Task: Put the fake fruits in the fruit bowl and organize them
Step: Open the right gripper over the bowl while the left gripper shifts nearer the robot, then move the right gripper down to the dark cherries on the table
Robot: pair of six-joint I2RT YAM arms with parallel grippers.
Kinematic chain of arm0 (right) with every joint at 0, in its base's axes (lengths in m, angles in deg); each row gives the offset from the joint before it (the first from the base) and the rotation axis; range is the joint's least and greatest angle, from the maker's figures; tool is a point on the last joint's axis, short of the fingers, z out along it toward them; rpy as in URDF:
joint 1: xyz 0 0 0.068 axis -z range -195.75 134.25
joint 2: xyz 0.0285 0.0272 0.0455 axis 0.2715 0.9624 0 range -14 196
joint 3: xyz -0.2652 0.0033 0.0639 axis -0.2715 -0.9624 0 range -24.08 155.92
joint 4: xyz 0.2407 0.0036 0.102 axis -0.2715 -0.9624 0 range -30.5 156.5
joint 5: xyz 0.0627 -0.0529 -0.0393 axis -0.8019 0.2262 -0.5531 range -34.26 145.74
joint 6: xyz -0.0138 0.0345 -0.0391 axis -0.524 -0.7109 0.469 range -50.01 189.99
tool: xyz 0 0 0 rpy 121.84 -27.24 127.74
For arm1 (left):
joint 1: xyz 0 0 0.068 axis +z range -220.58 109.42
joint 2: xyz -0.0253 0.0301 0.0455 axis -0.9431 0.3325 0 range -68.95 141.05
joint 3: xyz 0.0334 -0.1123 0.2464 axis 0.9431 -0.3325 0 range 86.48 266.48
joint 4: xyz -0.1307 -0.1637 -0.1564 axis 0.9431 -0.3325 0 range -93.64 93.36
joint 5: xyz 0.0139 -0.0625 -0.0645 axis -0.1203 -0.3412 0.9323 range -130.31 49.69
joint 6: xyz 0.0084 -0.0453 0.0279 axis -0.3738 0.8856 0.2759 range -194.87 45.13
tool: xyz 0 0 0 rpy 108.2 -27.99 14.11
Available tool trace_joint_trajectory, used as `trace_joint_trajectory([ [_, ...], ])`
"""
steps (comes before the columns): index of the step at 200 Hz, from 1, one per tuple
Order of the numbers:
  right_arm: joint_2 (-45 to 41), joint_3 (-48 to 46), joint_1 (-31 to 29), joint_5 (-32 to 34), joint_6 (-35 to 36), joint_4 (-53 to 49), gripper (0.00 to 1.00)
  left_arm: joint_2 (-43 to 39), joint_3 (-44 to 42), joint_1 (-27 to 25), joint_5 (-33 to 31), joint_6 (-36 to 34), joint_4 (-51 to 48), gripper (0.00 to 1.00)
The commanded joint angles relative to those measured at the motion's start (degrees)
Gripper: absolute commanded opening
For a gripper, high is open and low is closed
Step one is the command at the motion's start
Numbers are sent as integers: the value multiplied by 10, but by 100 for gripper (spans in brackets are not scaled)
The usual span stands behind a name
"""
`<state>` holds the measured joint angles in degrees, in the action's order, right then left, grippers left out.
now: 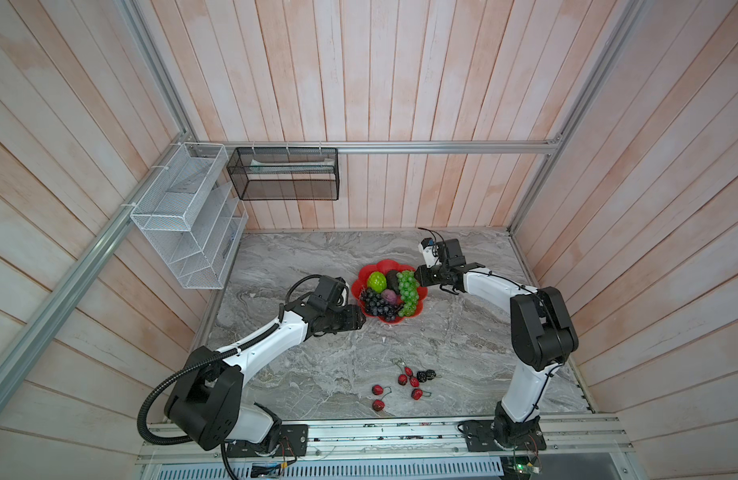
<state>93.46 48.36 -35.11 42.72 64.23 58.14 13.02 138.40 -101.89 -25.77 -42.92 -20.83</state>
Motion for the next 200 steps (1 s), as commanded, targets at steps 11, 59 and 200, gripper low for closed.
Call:
trace_joint_trajectory([
  [11,25,22,-8,-24,7,-1,25,2,-3,-2,1,-3,13,69],
  [59,29,40,-9,-10,18,-24,26,-3,3,-2,10,-7,-12,69],
  [200,-389,-240,-128,62,-131,-131,38,-89,-67,-23,62,-2,27,69],
])
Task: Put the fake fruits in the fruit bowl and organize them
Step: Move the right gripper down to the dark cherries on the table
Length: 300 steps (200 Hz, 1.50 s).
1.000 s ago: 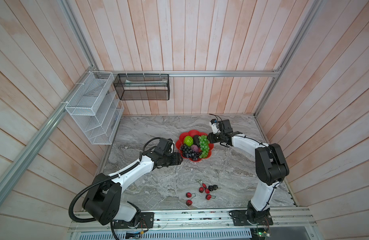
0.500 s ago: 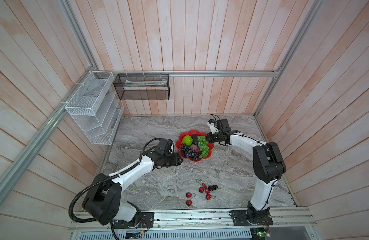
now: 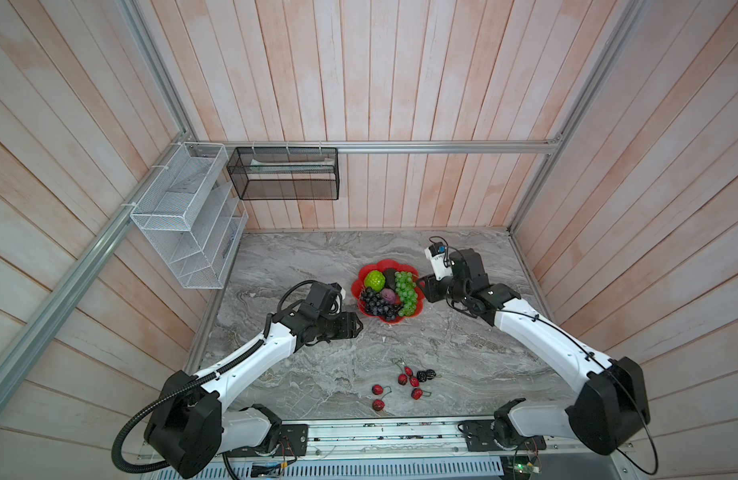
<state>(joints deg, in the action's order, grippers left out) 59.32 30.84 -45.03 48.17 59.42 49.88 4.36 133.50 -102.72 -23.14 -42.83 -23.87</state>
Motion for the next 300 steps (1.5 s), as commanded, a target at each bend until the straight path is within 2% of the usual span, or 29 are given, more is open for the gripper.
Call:
trace_joint_trajectory([
  [1,-52,-68,-31,7,-86,-49,38,-2,-19,-16,37,-3,60,69],
  [18,-95,-107,-70,21,-136,-73,40,10,-22,-40,45,-14,77,70],
  [51,-162,-155,-136,78,-236,-114,42,48,-16,-80,13,-21,78,70],
  [63,-188,-177,-149,91,-279,-125,46,54,-20,-84,12,-13,88,70],
  [81,-214,-199,-166,121,-334,-165,46,56,-26,-84,11,-5,103,70],
  [107,-238,-211,-231,195,-416,-226,47,59,-24,-83,4,-2,102,70],
  [138,-252,-240,-260,165,-477,-236,48,57,-20,-84,-1,-6,99,70],
  [191,-259,-275,-264,144,-496,-224,47,59,-24,-83,-5,-8,106,70],
  [251,-253,-306,-264,130,-503,-172,28,60,-24,-83,-6,-6,104,70],
  [300,-266,-315,-262,136,-502,-169,19,71,-13,-83,-3,-7,100,70],
])
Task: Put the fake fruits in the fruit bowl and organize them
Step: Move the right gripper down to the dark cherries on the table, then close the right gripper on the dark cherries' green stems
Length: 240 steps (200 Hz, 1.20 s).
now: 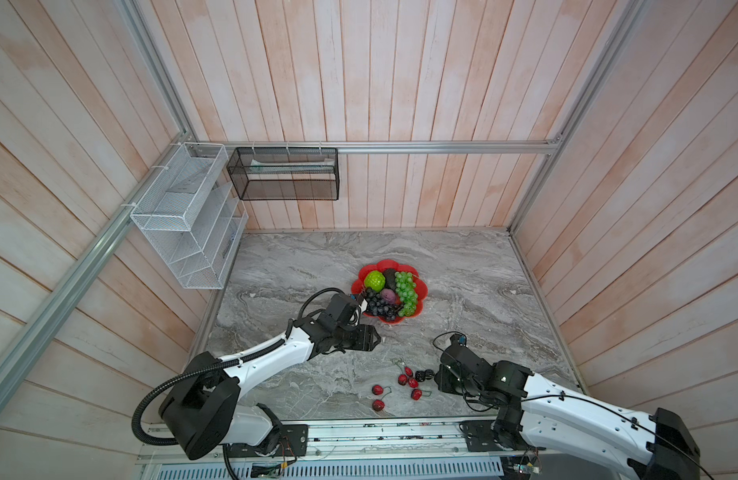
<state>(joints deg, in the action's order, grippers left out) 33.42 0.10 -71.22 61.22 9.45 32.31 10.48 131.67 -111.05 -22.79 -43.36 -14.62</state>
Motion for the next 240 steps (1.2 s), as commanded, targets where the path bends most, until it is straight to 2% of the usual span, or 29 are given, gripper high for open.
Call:
trace_joint_trajectory([
  [1,-7,-8,0,6,-2,7,19,10,6,0,-7,-2,8,70],
  [54,-23,-14,30,0,22,23,13,10,12,0,-10,-4,-3,70],
  [75,-45,-14,38,-11,16,31,31,9,13,0,-12,-5,-4,70],
  [92,-56,-17,53,-24,17,42,34,11,14,0,-12,-4,-2,70],
  [140,-33,-34,85,-77,29,75,34,16,23,0,-13,-13,-12,70],
  [193,7,-36,87,-69,47,97,31,14,23,0,-18,-16,-16,70],
  [240,39,-35,92,-60,67,118,21,14,22,0,-18,-17,-17,70],
])
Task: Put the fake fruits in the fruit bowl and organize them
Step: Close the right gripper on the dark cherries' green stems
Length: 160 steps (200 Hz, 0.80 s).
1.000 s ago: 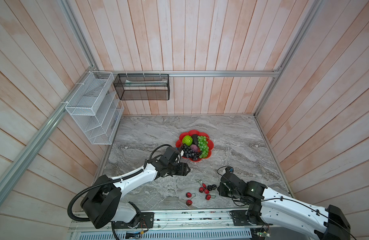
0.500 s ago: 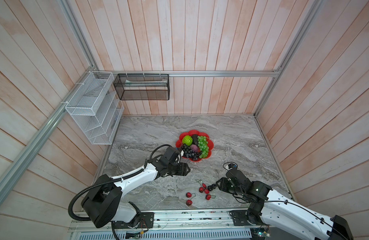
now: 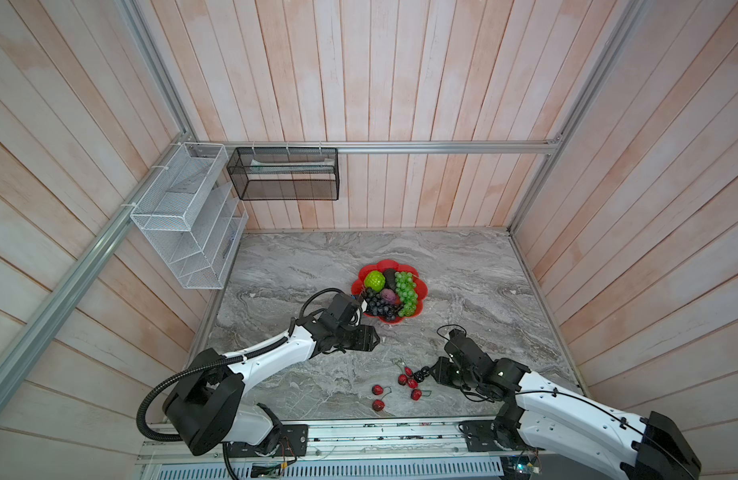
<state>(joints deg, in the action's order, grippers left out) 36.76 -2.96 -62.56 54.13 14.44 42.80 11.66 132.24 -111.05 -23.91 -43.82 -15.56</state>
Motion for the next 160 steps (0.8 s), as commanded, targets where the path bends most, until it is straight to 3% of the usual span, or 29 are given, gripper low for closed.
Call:
trace_joint_trajectory([
  [1,6,-5,6,12,18,13,21,2,16,0,-7,-12,-8,70],
  [26,1,-10,39,-7,33,39,20,4,15,0,-7,-13,-7,70],
  [46,-9,-13,47,-28,32,65,35,2,14,0,-7,-13,-7,70],
  [76,-1,-15,57,-29,42,70,36,3,13,0,-10,-12,-6,70],
  [105,25,-16,62,-45,48,88,33,1,12,0,-11,-12,-7,70],
  [160,67,-4,62,-13,78,94,17,-1,10,0,-12,-9,-3,70],
])
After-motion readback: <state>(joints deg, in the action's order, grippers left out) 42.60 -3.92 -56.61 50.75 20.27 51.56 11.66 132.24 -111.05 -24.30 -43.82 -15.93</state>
